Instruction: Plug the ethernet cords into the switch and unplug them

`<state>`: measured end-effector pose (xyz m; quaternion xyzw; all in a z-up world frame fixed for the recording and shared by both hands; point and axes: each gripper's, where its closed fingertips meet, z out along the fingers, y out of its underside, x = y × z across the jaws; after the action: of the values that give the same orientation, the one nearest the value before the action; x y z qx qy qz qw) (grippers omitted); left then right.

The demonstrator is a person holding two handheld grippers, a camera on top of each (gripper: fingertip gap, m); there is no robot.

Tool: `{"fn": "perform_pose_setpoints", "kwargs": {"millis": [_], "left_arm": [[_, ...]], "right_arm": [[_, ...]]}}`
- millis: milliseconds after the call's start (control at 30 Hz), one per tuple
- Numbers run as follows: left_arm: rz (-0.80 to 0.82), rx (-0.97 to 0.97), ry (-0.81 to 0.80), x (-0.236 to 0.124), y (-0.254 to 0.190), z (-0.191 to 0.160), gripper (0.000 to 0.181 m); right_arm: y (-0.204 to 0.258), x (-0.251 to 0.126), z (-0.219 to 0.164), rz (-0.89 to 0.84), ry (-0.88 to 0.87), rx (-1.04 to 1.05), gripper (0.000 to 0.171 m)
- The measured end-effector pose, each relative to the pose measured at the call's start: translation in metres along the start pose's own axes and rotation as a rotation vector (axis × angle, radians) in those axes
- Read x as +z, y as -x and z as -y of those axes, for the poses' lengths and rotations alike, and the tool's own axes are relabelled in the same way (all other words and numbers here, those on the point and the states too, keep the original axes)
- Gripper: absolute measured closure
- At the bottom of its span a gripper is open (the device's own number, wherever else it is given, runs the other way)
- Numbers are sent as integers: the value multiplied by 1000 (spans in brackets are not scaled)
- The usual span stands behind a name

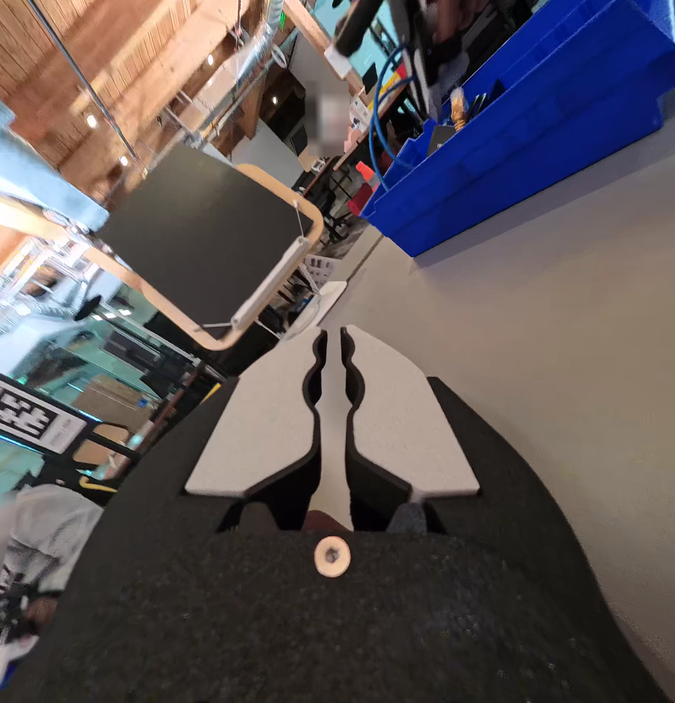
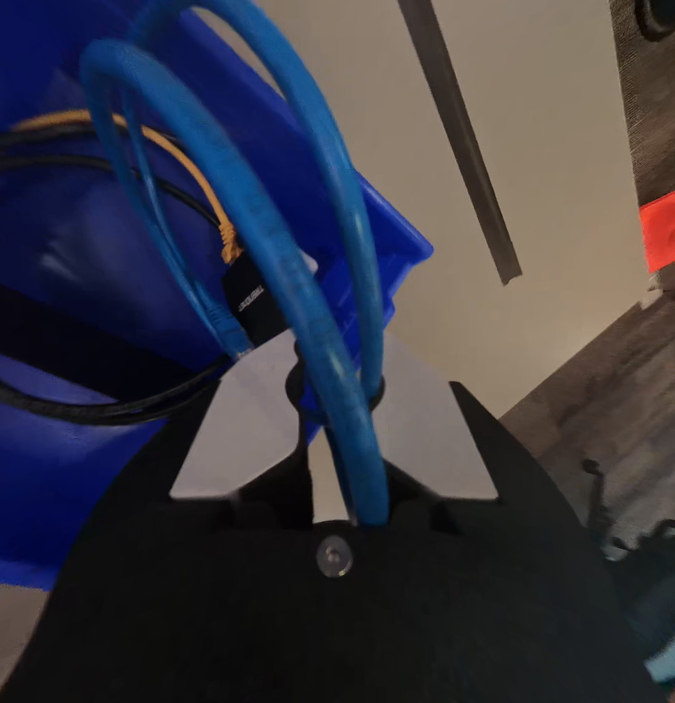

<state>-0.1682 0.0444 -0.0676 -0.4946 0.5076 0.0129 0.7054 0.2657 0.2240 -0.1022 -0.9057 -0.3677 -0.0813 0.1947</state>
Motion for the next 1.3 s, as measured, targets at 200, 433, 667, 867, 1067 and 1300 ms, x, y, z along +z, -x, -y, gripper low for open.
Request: {"fn": "perform_pose_setpoints", "kwargs": {"millis": [200,433,667,867,1067,1300], "left_arm": [[-48,-336,176,-3,13,-28,169],[14,-757,267,-38,46,-63,155],[178,-810,435,-87,79,-125,140],[154,-792,534,-94,77,-163,140],[135,-845,504,-95,81,-165,143],[131,-805,529,-91,78,-168,143]], "right_arm": [[-11,-56,-39,-115,-42,162,108],[39,-162,-56,-439,-476,390,116],[182,-122,-65,-291,-826,693,133],[203,-104,-92,-148,-896,837,132],[193,-102,-111,-220,-879,827,136],[189,-98,-114,-209,-874,832,136]]}}
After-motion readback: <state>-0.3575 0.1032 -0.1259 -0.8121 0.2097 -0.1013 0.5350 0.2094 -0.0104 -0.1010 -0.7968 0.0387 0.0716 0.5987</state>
